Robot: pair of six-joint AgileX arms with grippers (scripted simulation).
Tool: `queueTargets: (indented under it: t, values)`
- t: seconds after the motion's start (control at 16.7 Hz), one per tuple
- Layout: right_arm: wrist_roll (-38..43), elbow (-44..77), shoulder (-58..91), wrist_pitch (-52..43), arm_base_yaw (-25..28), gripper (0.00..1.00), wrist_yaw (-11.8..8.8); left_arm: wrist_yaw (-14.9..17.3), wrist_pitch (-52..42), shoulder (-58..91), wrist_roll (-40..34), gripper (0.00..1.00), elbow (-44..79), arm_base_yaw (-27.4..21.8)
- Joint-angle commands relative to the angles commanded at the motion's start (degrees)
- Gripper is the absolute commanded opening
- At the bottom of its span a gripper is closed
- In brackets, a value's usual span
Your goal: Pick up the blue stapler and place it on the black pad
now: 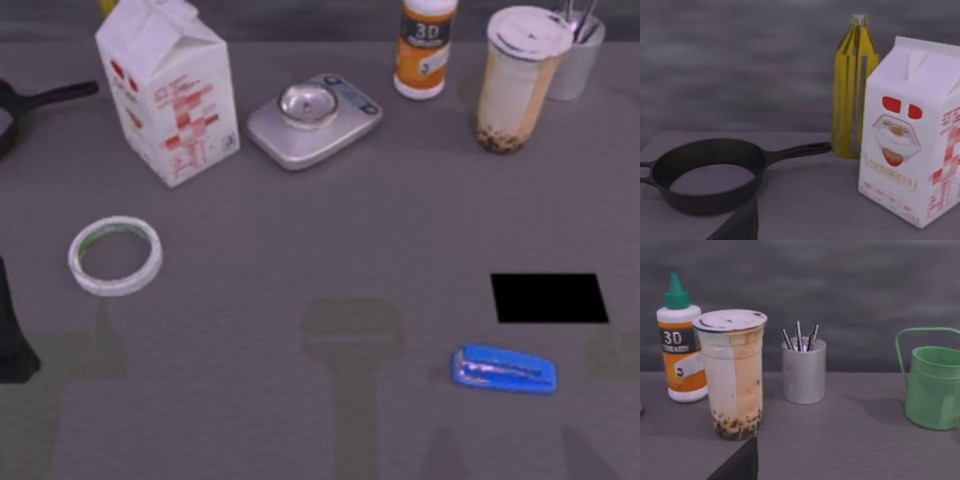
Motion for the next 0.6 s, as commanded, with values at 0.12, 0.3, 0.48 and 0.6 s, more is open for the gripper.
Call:
queueTargets:
  t: [0.12, 0.3, 0.48, 0.6]
  values:
    - [0.0, 0.0, 0.0, 0.0, 0.0, 1.0, 0.0, 0.0, 0.0, 0.0, 0.0, 1.0, 0.0, 0.0]
    - [-2.1, 3.6, 3.6, -2.8, 1.8, 1.0, -0.2, 0.0, 0.0, 0.0, 0.0, 1.0, 0.0, 0.0]
    - [-6.9, 12.0, 12.7, -9.3, 5.4, 1.0, -0.3, 0.0, 0.0, 0.0, 0.0, 1.0, 0.0, 0.0]
    - [-11.2, 19.3, 21.8, -15.1, 8.4, 1.0, -0.2, 0.0, 0.0, 0.0, 0.0, 1.0, 0.0, 0.0]
